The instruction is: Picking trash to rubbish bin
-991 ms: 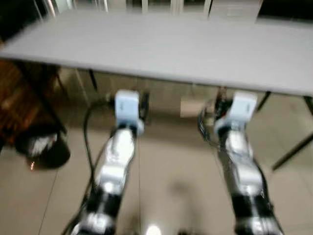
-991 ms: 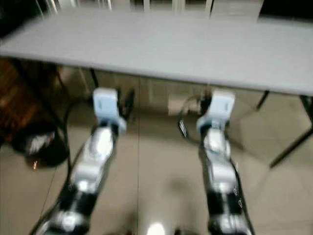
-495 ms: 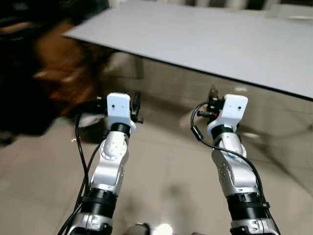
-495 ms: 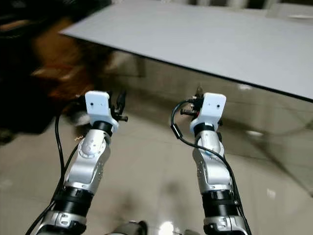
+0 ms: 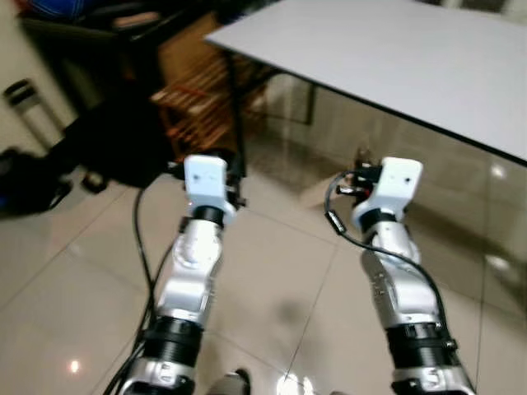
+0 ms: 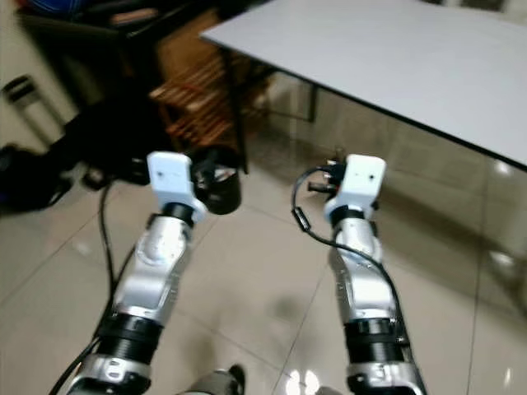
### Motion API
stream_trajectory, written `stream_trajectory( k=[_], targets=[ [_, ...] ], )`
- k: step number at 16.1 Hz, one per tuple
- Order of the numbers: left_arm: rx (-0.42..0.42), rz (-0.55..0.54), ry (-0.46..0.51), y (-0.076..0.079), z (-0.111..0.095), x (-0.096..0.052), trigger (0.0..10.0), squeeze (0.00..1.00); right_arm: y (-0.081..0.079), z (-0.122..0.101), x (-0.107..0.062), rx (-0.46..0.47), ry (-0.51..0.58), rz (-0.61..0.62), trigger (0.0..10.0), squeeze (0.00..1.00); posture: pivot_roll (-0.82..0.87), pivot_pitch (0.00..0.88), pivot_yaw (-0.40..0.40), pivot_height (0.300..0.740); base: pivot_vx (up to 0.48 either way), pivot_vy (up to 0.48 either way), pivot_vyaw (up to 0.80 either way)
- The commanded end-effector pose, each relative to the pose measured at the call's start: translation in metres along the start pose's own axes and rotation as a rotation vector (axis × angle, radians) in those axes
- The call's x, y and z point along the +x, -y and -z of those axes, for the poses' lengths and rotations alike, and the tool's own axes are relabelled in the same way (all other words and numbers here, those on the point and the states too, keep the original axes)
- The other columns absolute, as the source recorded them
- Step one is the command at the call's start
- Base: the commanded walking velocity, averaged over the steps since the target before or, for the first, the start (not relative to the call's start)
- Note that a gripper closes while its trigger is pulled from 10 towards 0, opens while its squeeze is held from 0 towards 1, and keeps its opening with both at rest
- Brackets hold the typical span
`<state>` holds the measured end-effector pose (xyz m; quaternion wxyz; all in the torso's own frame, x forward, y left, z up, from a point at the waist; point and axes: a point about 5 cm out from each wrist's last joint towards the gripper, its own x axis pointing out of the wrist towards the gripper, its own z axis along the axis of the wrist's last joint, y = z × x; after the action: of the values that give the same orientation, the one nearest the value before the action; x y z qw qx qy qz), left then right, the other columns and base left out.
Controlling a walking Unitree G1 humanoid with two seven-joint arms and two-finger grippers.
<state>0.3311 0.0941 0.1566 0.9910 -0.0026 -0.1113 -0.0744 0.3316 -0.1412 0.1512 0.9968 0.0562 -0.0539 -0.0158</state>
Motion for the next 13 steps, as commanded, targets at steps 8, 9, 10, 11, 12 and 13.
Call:
stream_trajectory(
  k=[8,9,10,11,12,13],
  targets=[
    [0.005,-0.021,-0.025,-0.0074,0.0032,-0.0013,10.0,0.0,-0.0075,0.0026,-0.0011,0.041,-0.017,-0.029,10.0,0.0,-0.05,0.108,0.035,0.74,0.0,0.0,0.7],
    [0.006,-0.02,-0.029,-0.0075,0.0036,-0.0012,10.0,0.0,-0.0084,0.0028,-0.0013,0.047,-0.018,-0.034,10.0,0.0,-0.05,0.108,0.035,0.74,0.0,0.0,0.0],
    [0.012,-0.019,-0.037,-0.0078,0.0044,-0.0008,10.0,0.0,-0.0096,0.0028,-0.0013,0.047,-0.02,-0.041,10.0,0.0,-0.05,0.108,0.035,0.74,0.345,0.0,0.0],
    [0.013,-0.019,-0.039,-0.0079,0.0047,-0.0007,10.0,0.0,-0.0102,0.0033,-0.0014,0.039,-0.024,-0.045,10.0,0.0,-0.04,0.107,0.034,0.74,0.375,0.0,0.0],
    [0.015,-0.021,-0.042,-0.0081,0.0055,-0.0008,10.0,0.0,-0.0114,0.0043,-0.0015,0.038,-0.03,-0.054,10.0,0.0,-0.04,0.104,0.035,0.74,0.398,0.0,0.0],
    [0.016,-0.021,-0.043,-0.0081,0.0055,-0.0009,10.0,0.0,-0.012,0.0045,-0.0015,0.037,-0.032,-0.058,10.0,0.0,-0.04,0.104,0.035,0.74,0.398,0.0,0.0]
  ],
)
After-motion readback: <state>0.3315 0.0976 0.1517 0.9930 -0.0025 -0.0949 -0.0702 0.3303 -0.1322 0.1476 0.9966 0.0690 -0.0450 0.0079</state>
